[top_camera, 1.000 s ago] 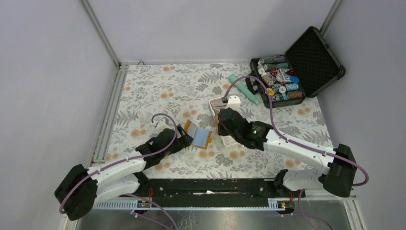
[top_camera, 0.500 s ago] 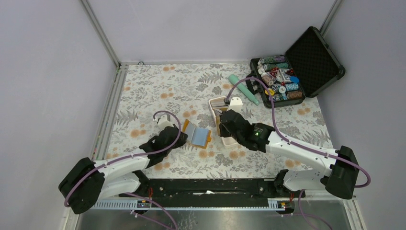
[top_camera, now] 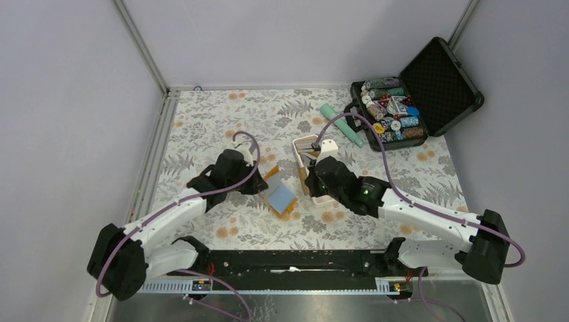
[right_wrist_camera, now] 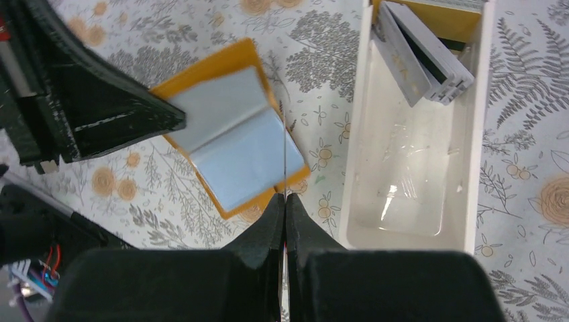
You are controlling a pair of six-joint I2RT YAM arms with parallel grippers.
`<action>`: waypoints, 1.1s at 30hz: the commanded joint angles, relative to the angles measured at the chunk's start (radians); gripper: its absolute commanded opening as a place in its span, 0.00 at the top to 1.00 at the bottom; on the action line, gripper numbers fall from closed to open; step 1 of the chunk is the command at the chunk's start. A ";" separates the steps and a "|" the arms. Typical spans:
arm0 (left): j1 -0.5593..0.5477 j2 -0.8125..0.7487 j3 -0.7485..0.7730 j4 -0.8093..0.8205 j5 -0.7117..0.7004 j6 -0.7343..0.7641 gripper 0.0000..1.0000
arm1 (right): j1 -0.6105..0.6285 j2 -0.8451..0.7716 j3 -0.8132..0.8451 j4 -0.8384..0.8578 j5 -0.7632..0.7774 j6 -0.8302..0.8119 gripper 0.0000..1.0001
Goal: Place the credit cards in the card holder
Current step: Insert the credit card into the card holder.
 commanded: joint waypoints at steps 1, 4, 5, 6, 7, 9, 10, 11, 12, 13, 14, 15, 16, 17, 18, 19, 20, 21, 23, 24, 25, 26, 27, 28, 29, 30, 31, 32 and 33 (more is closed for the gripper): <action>0.001 0.101 0.114 -0.138 0.374 0.075 1.00 | -0.007 -0.061 -0.022 0.071 -0.129 -0.133 1.00; 0.001 0.170 0.189 -0.263 0.388 0.160 1.00 | -0.009 -0.097 -0.042 0.066 -0.130 -0.135 1.00; 0.001 0.196 0.208 -0.302 0.371 0.184 1.00 | -0.010 -0.109 -0.049 0.065 -0.134 -0.132 1.00; 0.001 0.218 0.226 -0.331 0.360 0.200 1.00 | -0.010 -0.118 -0.056 0.068 -0.138 -0.126 1.00; 0.002 0.241 0.241 -0.347 0.348 0.209 1.00 | -0.010 -0.127 -0.065 0.072 -0.144 -0.119 1.00; 0.001 0.286 0.265 -0.360 0.339 0.229 0.99 | -0.010 -0.141 -0.085 0.083 -0.155 -0.102 1.00; 0.000 0.308 0.277 -0.368 0.310 0.231 0.89 | -0.010 -0.149 -0.093 0.087 -0.162 -0.094 1.00; 0.000 0.324 0.292 -0.382 0.257 0.224 0.69 | -0.010 -0.152 -0.100 0.092 -0.167 -0.086 1.00; 0.000 0.337 0.304 -0.397 0.202 0.210 0.37 | -0.010 -0.159 -0.107 0.091 -0.169 -0.079 1.00; 0.000 0.340 0.312 -0.404 0.154 0.193 0.17 | -0.011 -0.165 -0.113 0.092 -0.170 -0.075 1.00; 0.000 0.333 0.312 -0.402 0.122 0.180 0.04 | -0.010 -0.170 -0.119 0.090 -0.168 -0.071 1.00; 0.001 0.317 0.307 -0.396 0.089 0.163 0.01 | -0.010 -0.177 -0.124 0.090 -0.165 -0.069 1.00; 0.000 0.295 0.299 -0.390 0.049 0.143 0.01 | -0.010 -0.184 -0.128 0.086 -0.160 -0.066 1.00; 0.000 0.268 0.288 -0.385 0.008 0.113 0.01 | -0.011 -0.190 -0.130 0.084 -0.157 -0.064 1.00; -0.001 0.240 0.276 -0.382 -0.034 0.076 0.01 | -0.010 -0.195 -0.132 0.082 -0.154 -0.062 1.00; -0.006 0.212 0.258 -0.380 -0.074 0.029 0.01 | -0.011 -0.197 -0.133 0.080 -0.154 -0.061 1.00; -0.017 0.180 0.236 -0.373 -0.098 -0.023 0.01 | -0.010 -0.198 -0.134 0.080 -0.161 -0.061 1.00; -0.038 0.148 0.199 -0.359 -0.133 -0.073 0.01 | -0.010 -0.196 -0.138 0.084 -0.167 -0.061 1.00; -0.114 0.068 0.134 -0.324 -0.198 -0.197 0.01 | -0.009 -0.188 -0.157 0.109 -0.196 -0.064 1.00; -0.160 0.036 0.102 -0.292 -0.218 -0.258 0.01 | -0.010 -0.182 -0.168 0.125 -0.215 -0.064 1.00; -0.204 0.003 0.070 -0.268 -0.243 -0.325 0.01 | -0.010 -0.173 -0.178 0.138 -0.237 -0.067 1.00; -0.242 -0.023 0.039 -0.236 -0.264 -0.402 0.01 | -0.010 -0.163 -0.189 0.150 -0.257 -0.069 1.00; -0.278 -0.044 0.005 -0.195 -0.267 -0.449 0.01 | -0.010 -0.155 -0.200 0.164 -0.269 -0.070 1.00; -0.290 -0.060 -0.028 -0.151 -0.261 -0.495 0.01 | -0.009 -0.145 -0.210 0.175 -0.274 -0.067 1.00; -0.294 -0.071 -0.062 -0.104 -0.253 -0.530 0.01 | -0.010 -0.130 -0.216 0.176 -0.274 -0.061 1.00; -0.295 -0.080 -0.090 -0.070 -0.254 -0.560 0.01 | -0.008 -0.119 -0.220 0.176 -0.278 -0.058 1.00; -0.297 -0.089 -0.109 -0.048 -0.267 -0.577 0.01 | -0.007 -0.111 -0.227 0.177 -0.281 -0.054 1.00; -0.297 -0.097 -0.121 -0.034 -0.281 -0.584 0.01 | -0.005 -0.104 -0.237 0.185 -0.281 -0.044 1.00; -0.296 -0.101 -0.126 -0.030 -0.301 -0.585 0.01 | -0.001 -0.095 -0.248 0.190 -0.279 -0.033 1.00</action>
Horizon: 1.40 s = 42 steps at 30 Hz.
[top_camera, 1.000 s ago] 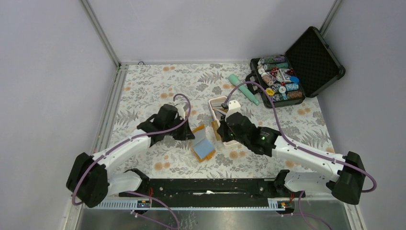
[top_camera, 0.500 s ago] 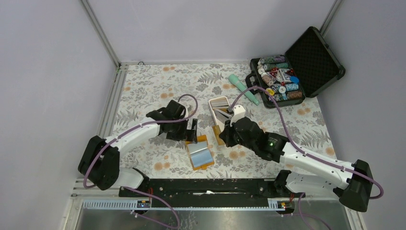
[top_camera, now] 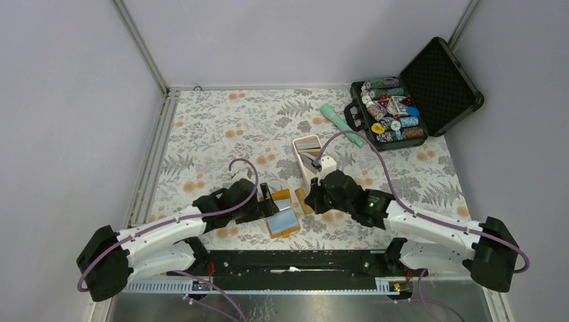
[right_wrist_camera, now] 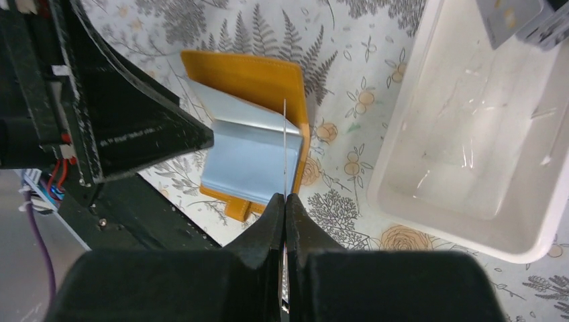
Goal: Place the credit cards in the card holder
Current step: Insert the credit card into the card holder.
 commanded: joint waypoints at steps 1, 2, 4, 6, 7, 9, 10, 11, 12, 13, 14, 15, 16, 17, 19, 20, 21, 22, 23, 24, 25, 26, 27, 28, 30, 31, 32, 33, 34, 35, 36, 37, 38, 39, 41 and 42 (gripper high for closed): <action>-0.002 -0.029 -0.039 0.151 -0.114 -0.149 0.01 | 0.008 0.034 -0.034 0.056 -0.021 0.042 1.00; -0.002 -0.024 -0.040 0.154 -0.123 -0.145 0.01 | 0.014 0.044 -0.041 0.055 -0.012 0.055 1.00; -0.003 -0.005 -0.043 0.190 -0.122 -0.139 0.01 | 0.037 0.066 -0.048 0.051 0.008 0.072 1.00; -0.003 0.024 -0.049 0.243 -0.106 -0.142 0.01 | 0.057 0.087 -0.054 0.058 0.027 0.086 1.00; -0.003 0.037 -0.049 0.259 -0.104 -0.147 0.01 | 0.063 0.096 -0.060 0.066 0.029 0.096 1.00; -0.002 0.057 -0.050 0.286 -0.112 -0.149 0.01 | 0.070 0.113 -0.072 0.072 0.047 0.120 1.00; -0.003 0.062 -0.054 0.301 -0.115 -0.152 0.01 | 0.074 0.119 -0.076 0.073 0.056 0.128 1.00; -0.003 0.067 -0.055 0.314 -0.118 -0.153 0.01 | 0.077 0.127 -0.079 0.071 0.068 0.137 1.00; -0.004 0.071 -0.055 0.324 -0.121 -0.156 0.01 | 0.079 0.132 -0.082 0.070 0.077 0.145 1.00; -0.003 0.078 -0.054 0.332 -0.121 -0.159 0.01 | 0.079 0.139 -0.087 0.070 0.082 0.153 1.00; -0.003 0.084 -0.051 0.336 -0.124 -0.162 0.01 | 0.081 0.148 -0.091 0.072 0.087 0.160 1.00; -0.003 0.094 -0.049 0.341 -0.123 -0.165 0.01 | 0.082 0.153 -0.096 0.075 0.093 0.168 1.00; -0.003 0.103 -0.050 0.349 -0.123 -0.167 0.01 | 0.083 0.160 -0.097 0.083 0.098 0.174 1.00; -0.003 0.113 -0.051 0.359 -0.121 -0.170 0.01 | 0.084 0.168 -0.099 0.087 0.103 0.174 1.00; -0.002 0.130 -0.053 0.382 -0.118 -0.174 0.01 | 0.084 0.185 -0.099 0.092 0.113 0.177 1.00; -0.002 0.140 -0.052 0.391 -0.118 -0.174 0.01 | 0.084 0.195 -0.098 0.096 0.117 0.180 1.00; -0.003 0.151 -0.051 0.398 -0.118 -0.176 0.01 | 0.084 0.204 -0.098 0.103 0.116 0.184 1.00; -0.003 0.158 -0.051 0.399 -0.118 -0.177 0.01 | 0.085 0.211 -0.099 0.109 0.113 0.189 1.00; -0.003 0.164 -0.050 0.419 -0.119 -0.176 0.01 | 0.085 0.219 -0.099 0.114 0.111 0.196 1.00; -0.002 0.171 -0.048 0.431 -0.121 -0.174 0.01 | 0.086 0.227 -0.100 0.119 0.110 0.204 1.00; -0.002 0.178 -0.044 0.438 -0.127 -0.170 0.01 | 0.087 0.234 -0.099 0.125 0.108 0.209 1.00; -0.001 0.186 -0.040 0.442 -0.134 -0.163 0.01 | 0.089 0.241 -0.099 0.127 0.106 0.219 1.00; -0.001 0.193 -0.035 0.446 -0.141 -0.159 0.01 | 0.091 0.248 -0.098 0.126 0.103 0.227 1.00; 0.003 0.200 -0.030 0.451 -0.145 -0.154 0.01 | 0.094 0.252 -0.096 0.126 0.101 0.239 1.00; 0.009 0.214 -0.020 0.467 -0.146 -0.149 0.01 | 0.101 0.260 -0.097 0.159 0.096 0.267 1.00; 0.014 0.224 -0.014 0.476 -0.141 -0.148 0.01 | 0.109 0.265 -0.097 0.174 0.092 0.282 1.00; 0.017 0.237 -0.004 0.486 -0.139 -0.148 0.01 | 0.117 0.268 -0.096 0.181 0.090 0.299 1.00; 0.018 0.248 0.006 0.497 -0.135 -0.147 0.01 | 0.126 0.273 -0.093 0.189 0.088 0.317 1.00; 0.018 0.260 0.015 0.505 -0.132 -0.148 0.01 | 0.135 0.278 -0.089 0.194 0.089 0.331 1.00; 0.019 0.271 0.024 0.516 -0.129 -0.147 0.01 | 0.145 0.282 -0.084 0.201 0.095 0.347 1.00; 0.018 0.283 0.034 0.527 -0.125 -0.146 0.01 | 0.153 0.287 -0.080 0.207 0.099 0.360 1.00; 0.019 0.294 0.043 0.533 -0.123 -0.144 0.01 | 0.159 0.290 -0.075 0.206 0.105 0.375 1.00; 0.018 0.304 0.054 0.538 -0.123 -0.139 0.01 | 0.164 0.291 -0.067 0.199 0.114 0.387 1.00; 0.018 0.314 0.064 0.539 -0.124 -0.134 0.01 | 0.169 0.290 -0.061 0.192 0.123 0.396 1.00; 0.018 0.335 0.086 0.547 -0.126 -0.121 0.01 | 0.174 0.278 -0.054 0.178 0.146 0.417 1.00; 0.019 0.348 0.097 0.554 -0.124 -0.114 0.01 | 0.174 0.269 -0.051 0.165 0.157 0.420 1.00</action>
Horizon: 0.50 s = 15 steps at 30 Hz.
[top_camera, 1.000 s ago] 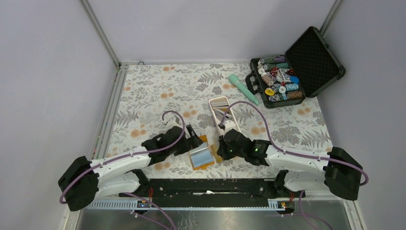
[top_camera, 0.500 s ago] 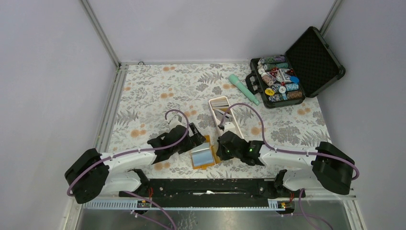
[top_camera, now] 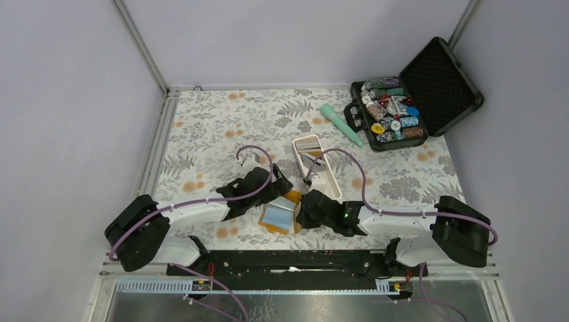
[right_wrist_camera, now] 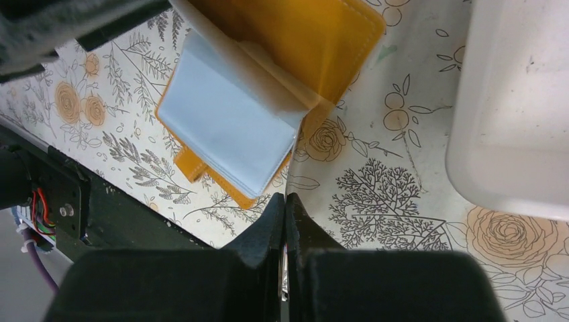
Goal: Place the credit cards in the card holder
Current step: Insert the credit card into the card holder.
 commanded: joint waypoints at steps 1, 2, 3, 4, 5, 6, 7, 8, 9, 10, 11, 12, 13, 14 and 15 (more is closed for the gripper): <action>-0.004 0.045 0.087 0.113 0.021 0.030 0.01 | 0.021 -0.013 0.045 -0.021 0.069 0.066 1.00; -0.003 0.060 0.099 0.124 0.030 0.042 0.01 | 0.022 -0.026 0.050 -0.057 0.089 0.062 1.00; -0.003 0.075 0.114 0.137 0.039 0.058 0.01 | 0.022 -0.049 0.057 -0.106 0.110 0.058 1.00; -0.001 0.089 0.123 0.157 0.050 0.073 0.01 | 0.020 -0.072 0.060 -0.134 0.131 0.053 1.00; -0.002 0.104 0.133 0.180 0.063 0.085 0.01 | 0.020 -0.099 0.060 -0.161 0.148 0.049 1.00; -0.002 0.113 0.144 0.189 0.066 0.097 0.01 | 0.020 -0.124 0.059 -0.189 0.166 0.045 1.00; -0.001 0.121 0.158 0.185 0.067 0.110 0.01 | 0.020 -0.150 0.058 -0.213 0.180 0.041 1.00; 0.003 0.125 0.174 0.169 0.066 0.122 0.01 | 0.020 -0.174 0.058 -0.237 0.190 0.035 1.00; 0.007 0.125 0.188 0.147 0.064 0.136 0.01 | 0.020 -0.199 0.056 -0.253 0.198 0.027 1.00; 0.011 0.119 0.201 0.123 0.058 0.150 0.01 | 0.020 -0.220 0.055 -0.268 0.203 0.017 1.00; 0.015 0.108 0.213 0.089 0.044 0.163 0.01 | 0.020 -0.244 0.056 -0.281 0.207 0.008 1.00; 0.018 0.092 0.223 0.050 0.019 0.176 0.01 | 0.020 -0.266 0.056 -0.287 0.210 -0.003 1.00; 0.020 0.072 0.230 0.012 -0.003 0.189 0.01 | 0.020 -0.287 0.056 -0.291 0.210 -0.020 1.00; 0.021 0.048 0.235 -0.026 -0.022 0.205 0.01 | 0.020 -0.310 0.055 -0.299 0.216 -0.030 1.00; 0.022 0.020 0.239 -0.064 -0.047 0.215 0.01 | 0.020 -0.330 0.056 -0.300 0.216 -0.045 1.00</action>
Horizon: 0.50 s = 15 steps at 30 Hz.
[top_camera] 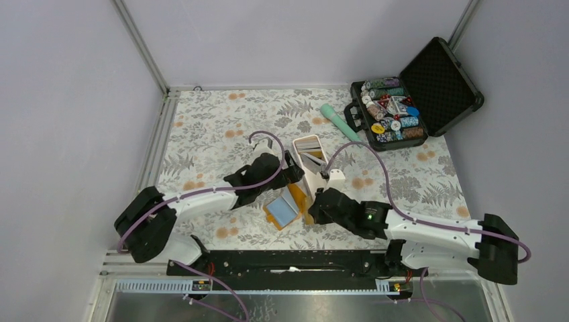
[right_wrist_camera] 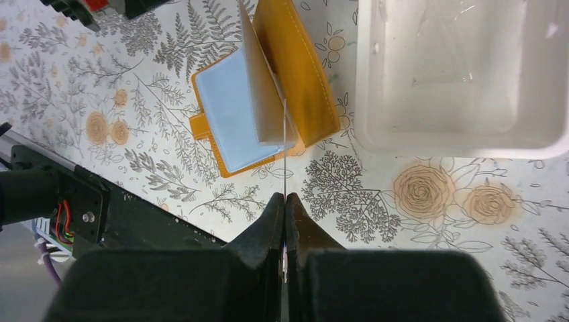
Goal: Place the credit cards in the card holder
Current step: Insert the credit card into the card holder.
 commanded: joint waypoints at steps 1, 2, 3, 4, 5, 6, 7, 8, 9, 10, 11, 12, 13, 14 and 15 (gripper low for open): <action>0.012 -0.123 0.052 -0.150 -0.101 0.091 0.01 | 0.007 -0.092 0.036 -0.058 0.061 -0.077 1.00; 0.012 -0.153 0.049 -0.180 -0.113 0.102 0.01 | 0.007 -0.107 0.040 -0.051 0.054 -0.100 1.00; 0.012 -0.182 0.044 -0.213 -0.123 0.109 0.01 | 0.007 -0.117 0.046 -0.039 0.039 -0.126 1.00; 0.012 -0.209 0.032 -0.241 -0.127 0.112 0.01 | 0.007 -0.121 0.054 -0.022 0.016 -0.161 1.00; 0.014 -0.237 0.018 -0.263 -0.125 0.107 0.01 | 0.007 -0.117 0.068 -0.016 0.001 -0.184 1.00; 0.013 -0.262 0.001 -0.285 -0.121 0.097 0.01 | 0.007 -0.104 0.084 -0.018 -0.012 -0.204 1.00; 0.013 -0.288 -0.019 -0.300 -0.110 0.082 0.01 | 0.007 -0.089 0.099 -0.012 -0.034 -0.230 1.00; 0.013 -0.312 -0.047 -0.311 -0.099 0.065 0.01 | 0.006 -0.071 0.114 -0.005 -0.055 -0.250 1.00; 0.015 -0.333 -0.076 -0.318 -0.088 0.042 0.01 | 0.006 -0.049 0.128 0.001 -0.076 -0.271 1.00; 0.016 -0.367 -0.107 -0.318 -0.076 0.020 0.01 | 0.003 -0.022 0.141 0.010 -0.103 -0.292 1.00; 0.018 -0.391 -0.135 -0.314 -0.068 -0.001 0.01 | 0.000 0.006 0.153 0.017 -0.134 -0.310 1.00; 0.019 -0.410 -0.165 -0.312 -0.060 -0.021 0.01 | -0.003 0.038 0.167 0.024 -0.159 -0.325 1.00; 0.019 -0.429 -0.191 -0.306 -0.056 -0.036 0.01 | -0.005 0.068 0.179 0.030 -0.181 -0.338 1.00; 0.019 -0.444 -0.212 -0.304 -0.053 -0.052 0.01 | -0.007 0.094 0.190 0.036 -0.190 -0.349 1.00; 0.020 -0.456 -0.229 -0.304 -0.050 -0.063 0.01 | -0.010 0.119 0.197 0.041 -0.196 -0.363 1.00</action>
